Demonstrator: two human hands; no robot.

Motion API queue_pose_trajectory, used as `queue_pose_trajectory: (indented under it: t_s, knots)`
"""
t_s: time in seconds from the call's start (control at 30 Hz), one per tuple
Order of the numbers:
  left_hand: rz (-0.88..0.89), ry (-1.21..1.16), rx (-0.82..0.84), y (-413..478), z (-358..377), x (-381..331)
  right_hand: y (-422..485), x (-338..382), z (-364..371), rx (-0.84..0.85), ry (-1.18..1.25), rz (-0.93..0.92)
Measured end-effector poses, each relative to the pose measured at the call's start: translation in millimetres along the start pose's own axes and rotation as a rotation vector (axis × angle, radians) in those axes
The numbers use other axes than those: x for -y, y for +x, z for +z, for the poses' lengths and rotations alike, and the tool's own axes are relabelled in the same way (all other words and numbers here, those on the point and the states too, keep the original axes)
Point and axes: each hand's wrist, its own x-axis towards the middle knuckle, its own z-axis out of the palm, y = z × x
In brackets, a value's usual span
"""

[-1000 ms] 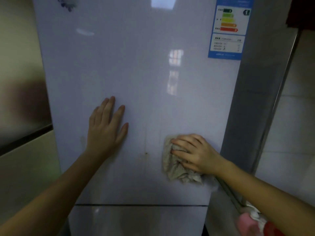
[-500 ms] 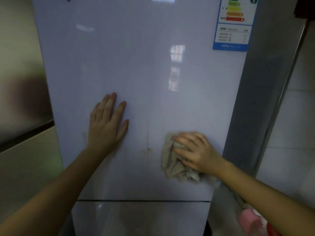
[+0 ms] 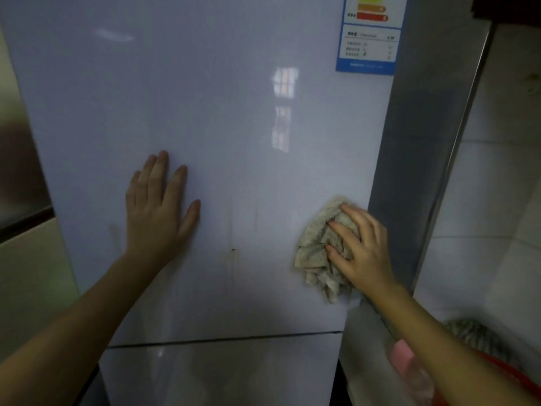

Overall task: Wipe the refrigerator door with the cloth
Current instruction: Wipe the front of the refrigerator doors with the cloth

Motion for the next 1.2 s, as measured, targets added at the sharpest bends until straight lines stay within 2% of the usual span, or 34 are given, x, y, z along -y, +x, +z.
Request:
queue_pose_trajectory:
  t_s: [0.13, 0.33, 0.67, 0.93, 1.2]
  knots:
    - [-0.009, -0.005, 0.03, -0.4, -0.1, 0.7, -14.7, 5.7, 4.6, 0.012, 0.006, -0.008]
    - [-0.026, -0.018, 0.028, -1.6, 0.8, 1.1, 20.8, 24.9, 8.9, -0.028, 0.024, 0.013]
    - [0.046, 0.006, 0.024, -4.7, -6.3, 15.0, 51.6, 73.9, 27.6, -0.027, 0.097, -0.131]
    - [0.012, 0.063, 0.012, -22.7, -18.3, 49.1, 89.0, 106.0, 35.0, -0.047, 0.091, -0.304]
    - [-0.021, 0.095, 0.071, -51.8, -28.2, 80.9, 81.3, 114.2, 43.9, -0.051, 0.129, -0.293]
